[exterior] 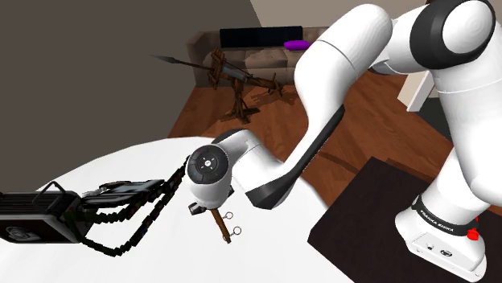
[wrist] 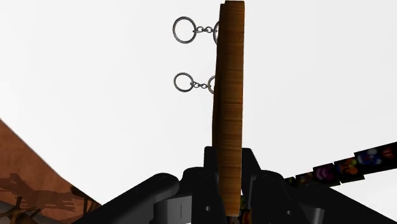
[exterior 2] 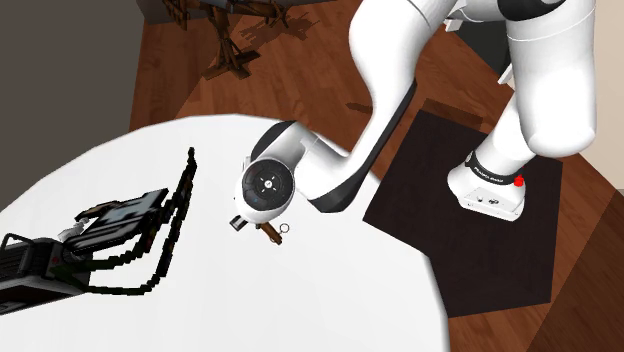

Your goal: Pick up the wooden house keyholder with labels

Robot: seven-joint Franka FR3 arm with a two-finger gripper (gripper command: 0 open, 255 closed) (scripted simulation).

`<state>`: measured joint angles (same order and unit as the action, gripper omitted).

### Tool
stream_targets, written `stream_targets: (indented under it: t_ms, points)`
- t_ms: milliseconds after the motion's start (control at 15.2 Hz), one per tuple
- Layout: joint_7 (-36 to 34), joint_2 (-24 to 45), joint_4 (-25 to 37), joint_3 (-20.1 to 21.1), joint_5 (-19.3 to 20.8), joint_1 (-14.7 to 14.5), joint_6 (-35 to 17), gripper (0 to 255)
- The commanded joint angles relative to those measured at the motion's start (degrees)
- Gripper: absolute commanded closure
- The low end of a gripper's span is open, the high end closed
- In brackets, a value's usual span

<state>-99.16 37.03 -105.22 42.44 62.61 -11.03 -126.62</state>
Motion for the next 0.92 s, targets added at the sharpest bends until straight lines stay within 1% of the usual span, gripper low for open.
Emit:
stream_targets:
  t_ms: [0, 726, 858]
  points:
    - [0.86, -1.01, -0.05, 0.71, -1.04, 0.49, 0.56, 255]
    - [5.74, -6.26, 0.39, 4.44, -6.78, 3.14, 3.92, 255]
    - [5.81, -6.33, 0.41, 4.49, -6.86, 3.17, 3.97, 255]
